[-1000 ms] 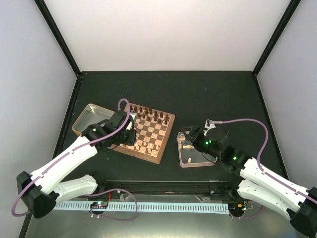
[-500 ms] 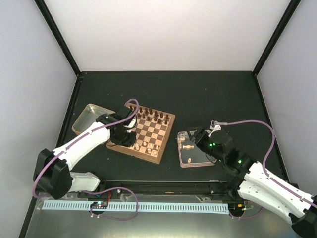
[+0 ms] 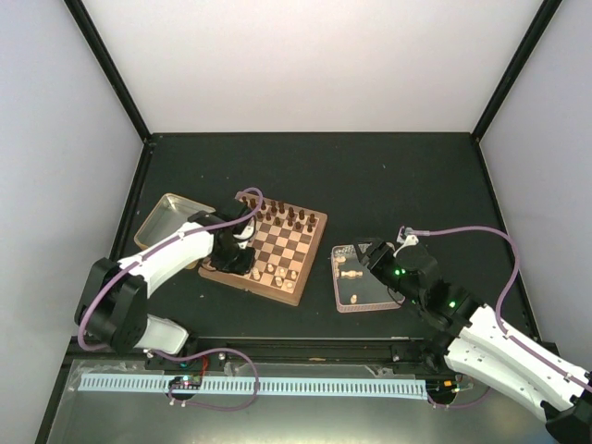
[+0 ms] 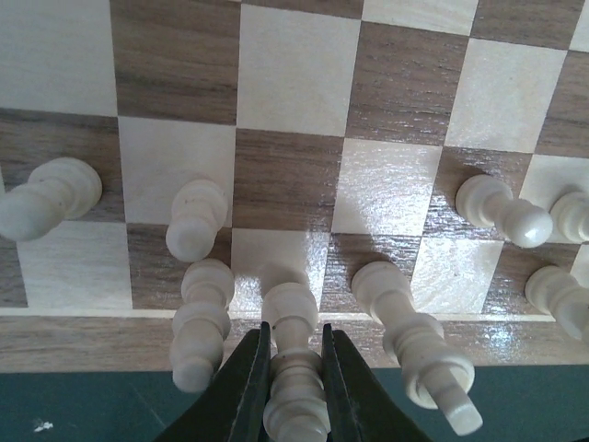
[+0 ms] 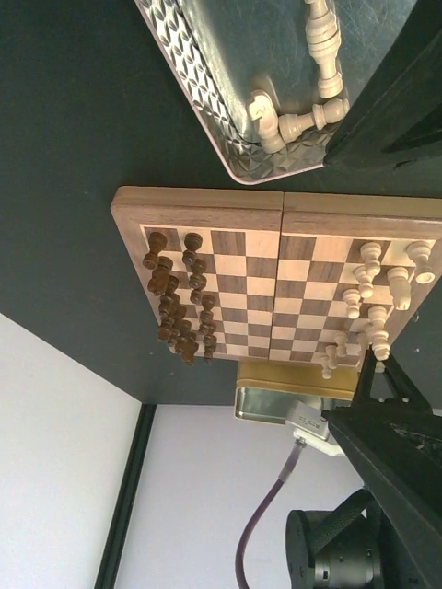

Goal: Set up the chess pieces on the board
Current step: Place the chess piece on the chessboard.

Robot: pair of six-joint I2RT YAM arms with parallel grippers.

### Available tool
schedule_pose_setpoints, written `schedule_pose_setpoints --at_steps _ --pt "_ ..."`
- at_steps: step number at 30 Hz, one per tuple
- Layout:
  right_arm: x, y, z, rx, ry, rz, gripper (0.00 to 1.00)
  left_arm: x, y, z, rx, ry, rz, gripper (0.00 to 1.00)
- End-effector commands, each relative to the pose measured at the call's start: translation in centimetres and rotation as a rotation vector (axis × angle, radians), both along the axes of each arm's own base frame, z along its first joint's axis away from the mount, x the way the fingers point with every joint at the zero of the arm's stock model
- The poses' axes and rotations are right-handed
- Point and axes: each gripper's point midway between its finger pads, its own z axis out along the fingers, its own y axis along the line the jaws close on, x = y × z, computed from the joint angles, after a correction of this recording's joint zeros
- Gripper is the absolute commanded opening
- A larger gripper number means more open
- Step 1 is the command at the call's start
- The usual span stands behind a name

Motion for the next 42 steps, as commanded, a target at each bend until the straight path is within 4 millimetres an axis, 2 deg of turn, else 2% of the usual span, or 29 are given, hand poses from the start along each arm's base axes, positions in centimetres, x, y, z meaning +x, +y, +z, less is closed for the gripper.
schedule_pose_setpoints --at_steps 1,11,17,23,27,36,42 --pt "0.3 -0.7 -0.4 -0.016 -0.005 -0.038 0.69 0.9 -0.6 -0.1 -0.03 -0.016 -0.014 0.1" --pt "0.3 -0.7 -0.6 -0.02 0.0 -0.035 0.7 1.0 -0.5 -0.7 -0.017 -0.003 -0.008 0.15" --pt "0.2 -0.7 -0.5 -0.019 0.0 -0.032 0.7 0.9 -0.4 -0.6 -0.018 -0.002 -0.006 0.23" --pt "0.1 -0.7 -0.5 -0.022 -0.001 -0.027 0.7 1.0 -0.6 0.6 -0.034 -0.024 -0.003 0.24" --pt "0.1 -0.6 -0.4 -0.019 -0.001 -0.022 0.7 1.0 -0.6 1.5 -0.039 -0.037 -0.003 0.29" --pt "0.1 -0.8 -0.6 -0.074 -0.013 -0.006 0.7 1.7 -0.7 5.7 -0.082 -0.137 0.013 0.34" --pt "0.4 -0.8 -2.5 -0.333 -0.001 0.083 0.69 2.4 -1.1 11.2 -0.191 -0.338 0.019 0.36"
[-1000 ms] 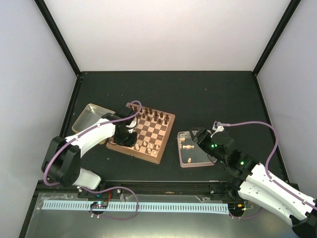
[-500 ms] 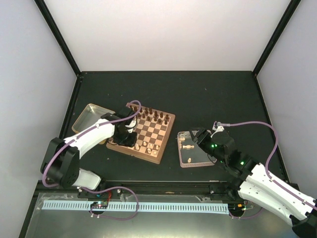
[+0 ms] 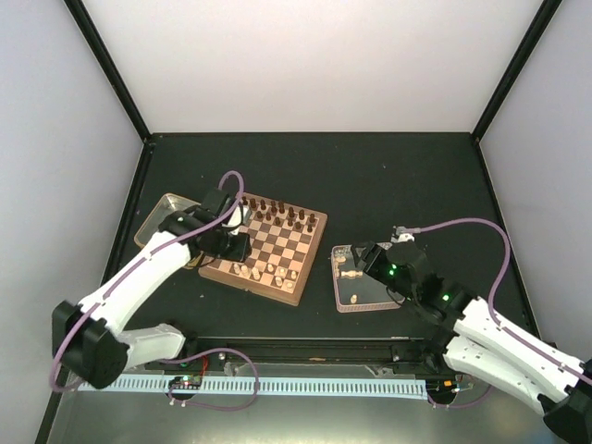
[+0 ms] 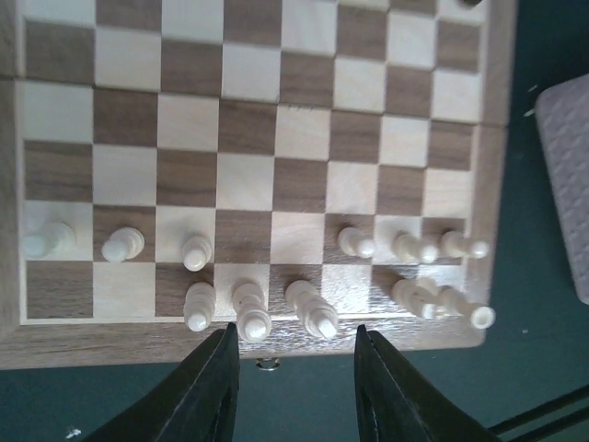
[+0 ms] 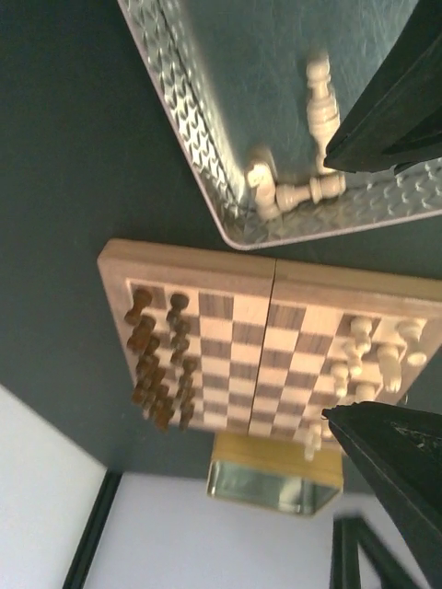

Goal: Set up the chess pieces on the board
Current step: Pick up the chess piece from the storage box.

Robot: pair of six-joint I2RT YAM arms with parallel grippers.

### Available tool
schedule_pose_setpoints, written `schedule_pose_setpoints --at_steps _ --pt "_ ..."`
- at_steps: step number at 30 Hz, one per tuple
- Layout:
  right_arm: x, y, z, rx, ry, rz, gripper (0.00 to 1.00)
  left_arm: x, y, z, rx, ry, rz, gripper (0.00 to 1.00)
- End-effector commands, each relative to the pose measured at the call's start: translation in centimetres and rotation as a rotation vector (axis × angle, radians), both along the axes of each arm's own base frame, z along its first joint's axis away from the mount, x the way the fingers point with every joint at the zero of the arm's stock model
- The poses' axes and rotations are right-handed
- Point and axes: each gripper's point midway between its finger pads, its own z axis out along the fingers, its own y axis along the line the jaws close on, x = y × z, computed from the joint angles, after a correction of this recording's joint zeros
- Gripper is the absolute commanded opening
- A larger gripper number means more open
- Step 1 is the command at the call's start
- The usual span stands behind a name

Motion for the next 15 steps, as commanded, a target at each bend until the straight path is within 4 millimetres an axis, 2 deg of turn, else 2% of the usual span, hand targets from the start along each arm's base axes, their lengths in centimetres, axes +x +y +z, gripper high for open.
schedule_pose_setpoints --at_steps 1,3,8,12,15 --pt "0.6 -0.6 -1.2 -0.234 -0.007 0.058 0.68 0.8 -0.4 5.1 -0.103 -0.173 0.013 0.37" --pt "0.8 -0.4 -2.3 -0.318 0.018 0.094 0.63 0.9 -0.6 7.4 -0.168 -0.284 0.005 0.38" --pt "1.2 1.1 -5.3 -0.477 0.117 0.222 0.52 0.3 -0.8 10.4 -0.278 -0.47 -0.024 0.4" --pt "1.9 1.6 -8.2 -0.654 0.172 0.359 0.5 -0.9 -1.5 11.5 -0.379 -0.566 -0.076 0.42" --pt "2.2 0.8 -10.0 -0.775 0.232 0.429 0.5 -1.9 -1.9 11.6 -0.435 -0.595 -0.106 0.43"
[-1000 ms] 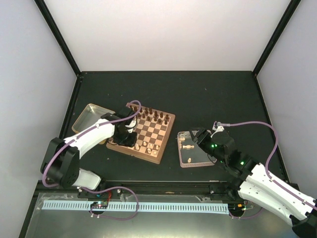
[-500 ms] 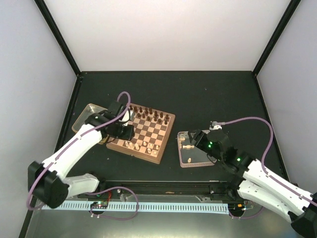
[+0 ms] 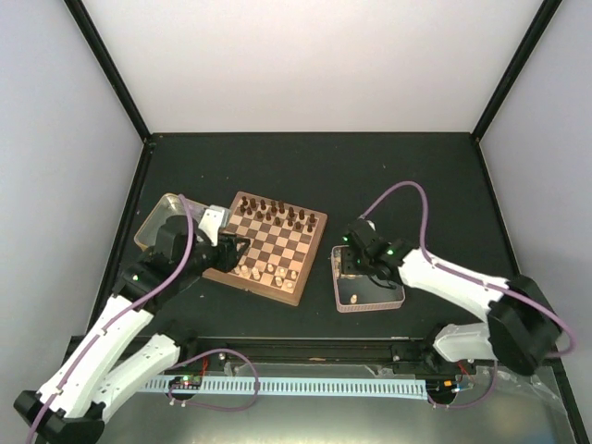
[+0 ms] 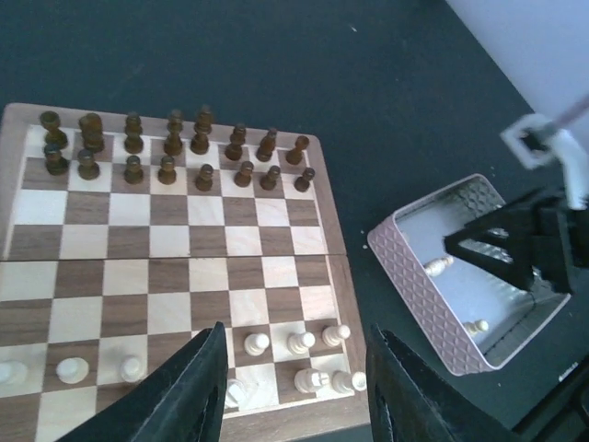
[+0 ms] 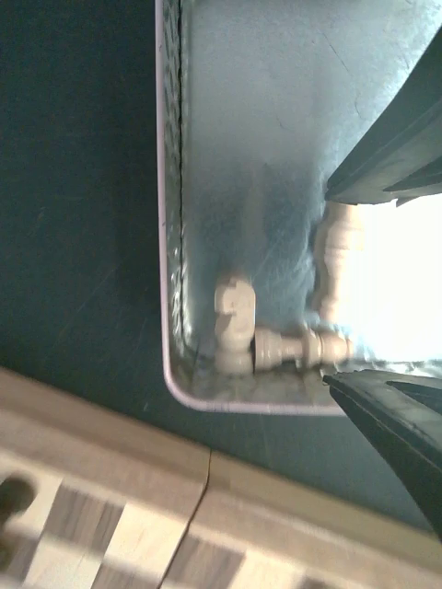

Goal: Set up the chess pieces on the board
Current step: Pick up the chess piece from the storage box.

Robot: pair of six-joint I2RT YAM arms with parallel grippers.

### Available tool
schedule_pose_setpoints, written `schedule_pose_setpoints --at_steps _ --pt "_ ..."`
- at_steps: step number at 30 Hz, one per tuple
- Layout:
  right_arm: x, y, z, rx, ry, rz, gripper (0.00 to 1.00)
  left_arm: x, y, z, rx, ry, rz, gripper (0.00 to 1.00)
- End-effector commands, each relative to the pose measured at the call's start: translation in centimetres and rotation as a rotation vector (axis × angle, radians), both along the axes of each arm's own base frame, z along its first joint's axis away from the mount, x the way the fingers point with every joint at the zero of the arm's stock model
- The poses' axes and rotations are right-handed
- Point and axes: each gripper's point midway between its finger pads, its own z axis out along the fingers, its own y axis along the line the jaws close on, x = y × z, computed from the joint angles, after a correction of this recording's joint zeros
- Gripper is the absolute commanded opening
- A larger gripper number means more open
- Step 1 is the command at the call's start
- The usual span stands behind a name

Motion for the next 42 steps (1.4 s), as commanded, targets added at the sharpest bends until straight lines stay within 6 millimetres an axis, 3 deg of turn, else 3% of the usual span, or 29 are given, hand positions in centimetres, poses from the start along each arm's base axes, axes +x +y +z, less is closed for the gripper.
schedule_pose_setpoints --at_steps 1,8,15,22,30,42 --pt "0.0 -1.2 -2.3 -0.204 0.067 0.168 0.5 -0.6 -1.3 1.8 -0.102 -0.102 -0.076 0.44" --pt "-0.8 -0.9 -4.5 -0.273 0.148 0.332 0.51 -1.4 -1.5 1.5 -0.113 -0.12 -0.113 0.45" --pt "-0.3 -0.6 -5.9 -0.316 0.182 0.366 0.5 -1.7 -1.7 1.3 -0.114 -0.118 -0.136 0.45" --pt "0.3 -1.4 -7.1 -0.373 0.199 0.321 0.35 -1.8 -1.7 1.1 -0.113 -0.116 -0.136 0.45" --pt "-0.1 -1.4 -7.2 -0.336 0.199 0.283 0.23 -1.7 -1.8 1.3 -0.124 -0.116 -0.138 0.45" --pt "1.9 -1.3 -6.9 -0.356 0.114 0.24 0.27 -1.7 -2.2 1.4 -0.151 -0.1 -0.141 0.46"
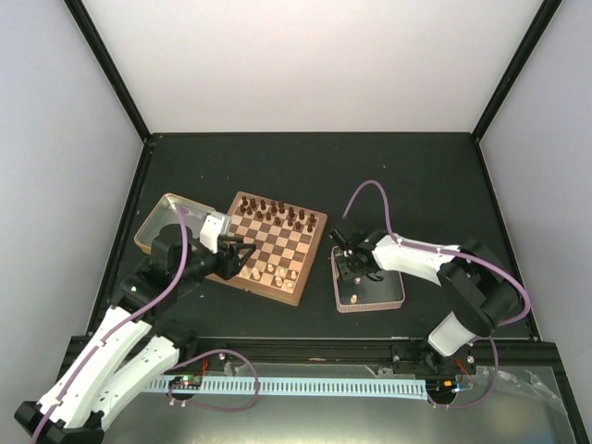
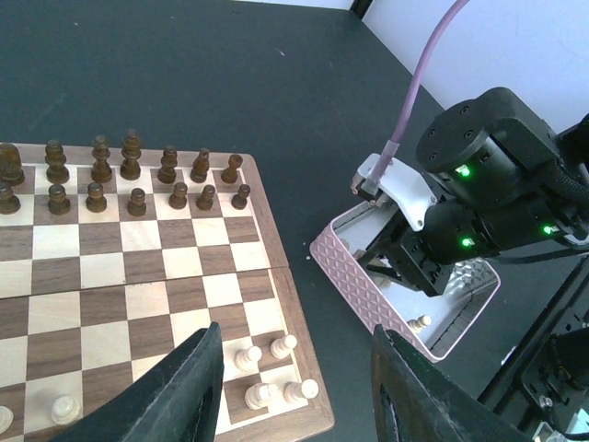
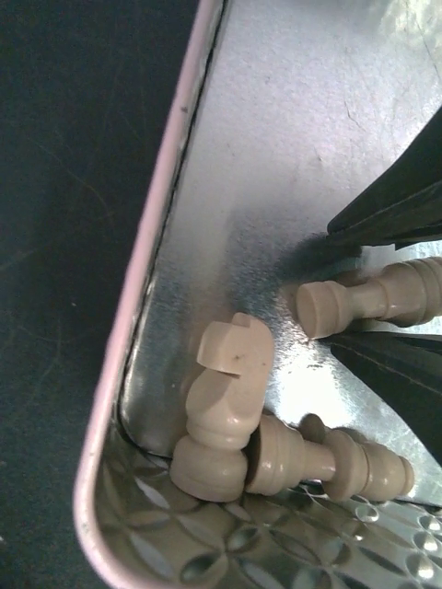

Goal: Set up the chess pieces on the board
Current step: Pick up the chess piece from the storage box.

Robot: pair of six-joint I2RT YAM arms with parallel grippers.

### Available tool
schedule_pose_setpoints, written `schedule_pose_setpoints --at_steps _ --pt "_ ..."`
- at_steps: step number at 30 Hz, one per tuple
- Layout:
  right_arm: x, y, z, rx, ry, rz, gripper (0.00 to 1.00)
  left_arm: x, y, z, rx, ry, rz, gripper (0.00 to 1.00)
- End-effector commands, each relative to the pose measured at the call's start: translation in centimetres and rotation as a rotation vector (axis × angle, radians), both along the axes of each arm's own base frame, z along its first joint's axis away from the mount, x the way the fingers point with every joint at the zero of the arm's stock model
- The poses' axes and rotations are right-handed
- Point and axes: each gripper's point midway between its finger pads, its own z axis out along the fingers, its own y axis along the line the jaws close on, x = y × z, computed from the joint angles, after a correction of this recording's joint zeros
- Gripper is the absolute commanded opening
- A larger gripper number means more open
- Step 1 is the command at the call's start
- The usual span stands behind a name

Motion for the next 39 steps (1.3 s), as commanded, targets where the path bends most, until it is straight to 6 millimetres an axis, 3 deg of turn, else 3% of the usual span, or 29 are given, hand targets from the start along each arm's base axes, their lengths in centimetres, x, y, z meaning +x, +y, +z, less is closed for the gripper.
schedule_pose_setpoints --at_steps 1,6,9,18,27,35,39 --pt "1.6 -0.5 0.0 -0.033 -0.069 -0.032 0.26 0.1 -0.5 0.9 -0.04 -0.013 -0.017 0.46" --pt "2.0 -0.8 0.0 -0.039 -0.089 -0.053 0.15 0.0 -0.8 0.9 -0.059 -0.001 -0.027 0.46" --pt "2.3 -0.6 1.1 0.007 -0.137 -0.078 0.1 -0.1 -1.2 0.9 -0.082 0.011 -0.043 0.47" --pt "2.6 -0.6 7.2 0.292 -0.323 -0.269 0.09 0.5 -4.0 -0.5 -0.249 0.15 -0.092 0.53" --pt "1.1 -2.0 10.6 0.663 -0.31 -0.659 0.09 0.5 -10.0 -2.3 -0.273 0.172 -0.158 0.63" --pt "-1.2 -0.3 13.8 1.132 -0.082 -0.925 0.07 0.0 -15.6 -3.0 -0.203 0.027 -0.233 0.66" --pt "-2.3 0.4 13.8 1.242 0.056 -1.006 0.07 -0.8 -18.3 -2.5 -0.19 -0.033 -0.279 0.66"
